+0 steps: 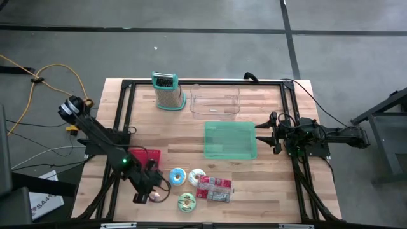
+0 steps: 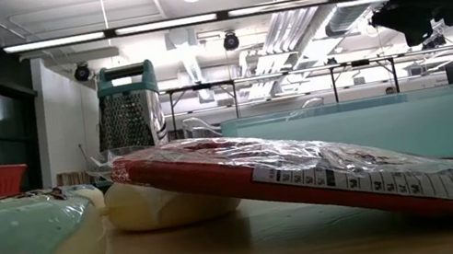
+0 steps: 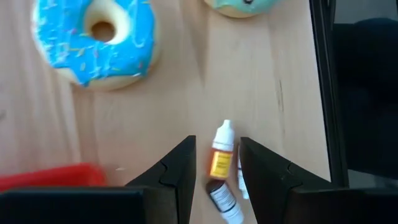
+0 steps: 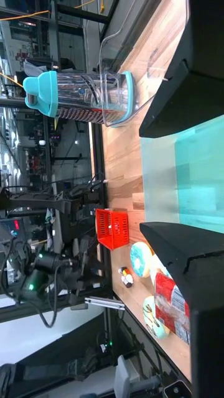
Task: Pick & Place Food Item
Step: Put the yellow food coloring bottle into the red bin
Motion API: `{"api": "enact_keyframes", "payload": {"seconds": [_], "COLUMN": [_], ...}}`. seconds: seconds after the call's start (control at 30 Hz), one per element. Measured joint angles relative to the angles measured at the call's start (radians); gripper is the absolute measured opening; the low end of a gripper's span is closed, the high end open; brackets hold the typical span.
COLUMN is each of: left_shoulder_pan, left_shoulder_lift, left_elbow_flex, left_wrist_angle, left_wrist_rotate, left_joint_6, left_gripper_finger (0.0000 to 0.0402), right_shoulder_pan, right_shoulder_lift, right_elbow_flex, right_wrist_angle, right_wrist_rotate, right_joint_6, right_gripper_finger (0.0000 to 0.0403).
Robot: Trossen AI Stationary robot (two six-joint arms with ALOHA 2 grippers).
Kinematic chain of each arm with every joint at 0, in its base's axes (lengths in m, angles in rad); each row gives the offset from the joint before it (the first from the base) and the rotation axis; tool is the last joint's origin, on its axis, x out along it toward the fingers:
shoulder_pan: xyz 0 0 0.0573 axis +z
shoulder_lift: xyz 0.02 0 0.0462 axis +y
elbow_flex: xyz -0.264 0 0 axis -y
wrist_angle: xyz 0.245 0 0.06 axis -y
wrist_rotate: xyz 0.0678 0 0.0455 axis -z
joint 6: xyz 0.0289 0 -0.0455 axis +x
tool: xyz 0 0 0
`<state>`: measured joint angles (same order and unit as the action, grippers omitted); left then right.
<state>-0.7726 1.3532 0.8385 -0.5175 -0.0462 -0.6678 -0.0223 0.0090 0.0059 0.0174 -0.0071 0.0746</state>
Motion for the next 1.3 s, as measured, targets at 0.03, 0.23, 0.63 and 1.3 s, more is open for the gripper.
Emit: {"api": "enact_keyframes", "payload": {"seconds": [0.03,0.23,0.63,1.3], "left_shoulder_pan": [-0.006,-0.042,-0.107,-0.134], "left_shoulder_lift": [0.015,0.075,0.087,0.188], "left_elbow_flex": [0.010,0.040,0.044,0.044], "left_wrist_angle": [-0.001,0.000,-0.033,-0.048], "left_wrist_rotate": [-0.007,-0.038,-0.106,-0.136], "left_joint_6": [0.000,-0.010,-0.052,-0.089], "left_gripper_finger": [0.0119,0.0119,0.0119,0.0119], "right_shoulder_pan": [0.000,0.000,0.000,0.000], "right_shoulder_lift": [0.000,0.000,0.000,0.000], "right_elbow_flex": [0.000,0.000,0.000,0.000], "right_wrist_angle": [0.000,0.000,0.000,0.000], "right_wrist_rotate": [0.000,0.000,0.000,0.000], "right_joint_6": [0.000,0.000,0.000,0.000], "right_gripper_finger": [0.0223,0.0223,0.0223,0.0223]}}
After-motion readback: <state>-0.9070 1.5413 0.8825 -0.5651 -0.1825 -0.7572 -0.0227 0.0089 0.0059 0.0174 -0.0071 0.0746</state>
